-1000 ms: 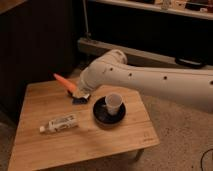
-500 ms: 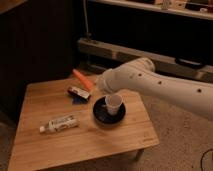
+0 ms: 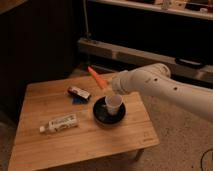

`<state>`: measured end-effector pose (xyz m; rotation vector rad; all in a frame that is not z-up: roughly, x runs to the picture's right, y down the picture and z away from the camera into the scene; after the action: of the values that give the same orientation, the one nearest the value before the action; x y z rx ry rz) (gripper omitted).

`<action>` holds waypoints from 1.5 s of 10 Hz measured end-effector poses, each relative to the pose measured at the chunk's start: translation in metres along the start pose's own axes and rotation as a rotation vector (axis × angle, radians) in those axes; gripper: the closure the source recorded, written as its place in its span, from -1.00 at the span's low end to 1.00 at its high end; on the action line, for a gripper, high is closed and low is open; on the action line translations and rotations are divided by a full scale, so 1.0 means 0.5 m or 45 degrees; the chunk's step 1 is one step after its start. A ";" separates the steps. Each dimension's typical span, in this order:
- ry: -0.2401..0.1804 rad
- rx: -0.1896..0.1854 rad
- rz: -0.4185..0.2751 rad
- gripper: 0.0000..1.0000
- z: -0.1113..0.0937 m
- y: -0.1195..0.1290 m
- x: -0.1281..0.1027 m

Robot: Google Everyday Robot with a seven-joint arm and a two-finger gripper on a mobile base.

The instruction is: Place the pepper in the ceramic cup

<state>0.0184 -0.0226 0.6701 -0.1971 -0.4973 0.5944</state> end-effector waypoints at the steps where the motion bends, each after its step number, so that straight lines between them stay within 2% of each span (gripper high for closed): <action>1: -0.004 0.004 0.009 0.71 0.009 -0.002 0.009; 3: -0.011 0.018 0.030 0.71 0.010 -0.008 0.032; 5: -0.004 0.037 0.036 0.71 -0.007 -0.017 0.053; 10: 0.026 0.052 0.021 0.71 -0.025 -0.028 0.069; 13: 0.104 0.029 0.033 0.71 -0.001 -0.026 0.097; 15: 0.166 0.028 0.047 0.71 -0.016 -0.029 0.125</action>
<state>0.0742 0.0016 0.6922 -0.2231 -0.3611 0.6186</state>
